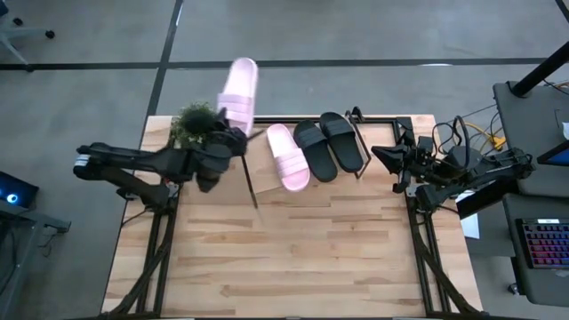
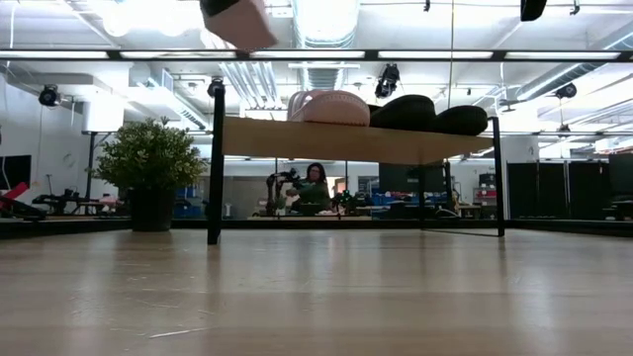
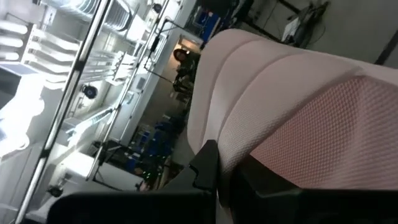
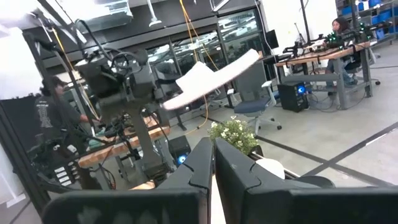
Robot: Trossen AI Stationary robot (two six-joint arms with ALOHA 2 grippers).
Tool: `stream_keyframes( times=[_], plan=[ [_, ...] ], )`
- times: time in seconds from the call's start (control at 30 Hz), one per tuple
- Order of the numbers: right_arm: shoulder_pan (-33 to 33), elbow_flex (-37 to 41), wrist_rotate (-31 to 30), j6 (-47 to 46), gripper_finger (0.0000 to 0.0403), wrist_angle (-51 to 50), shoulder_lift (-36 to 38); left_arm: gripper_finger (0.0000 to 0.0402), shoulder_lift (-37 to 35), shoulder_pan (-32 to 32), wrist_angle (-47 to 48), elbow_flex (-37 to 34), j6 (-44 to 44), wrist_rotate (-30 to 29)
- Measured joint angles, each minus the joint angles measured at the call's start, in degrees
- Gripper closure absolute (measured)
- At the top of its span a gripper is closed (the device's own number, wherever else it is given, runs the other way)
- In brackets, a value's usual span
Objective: Pick and place slides into the shelf
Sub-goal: Put the pink slipper on the shelf
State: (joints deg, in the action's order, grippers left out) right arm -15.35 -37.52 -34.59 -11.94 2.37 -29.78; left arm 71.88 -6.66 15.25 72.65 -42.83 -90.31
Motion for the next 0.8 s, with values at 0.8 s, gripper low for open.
stream_keyframes(
  times=[0.8],
  plan=[
    [0.0,0.0,0.7,-1.0,0.0394,-0.1,0.0,0.0402,18.3,-8.7,-22.5,3.8,-1.2,0.2]
  ],
)
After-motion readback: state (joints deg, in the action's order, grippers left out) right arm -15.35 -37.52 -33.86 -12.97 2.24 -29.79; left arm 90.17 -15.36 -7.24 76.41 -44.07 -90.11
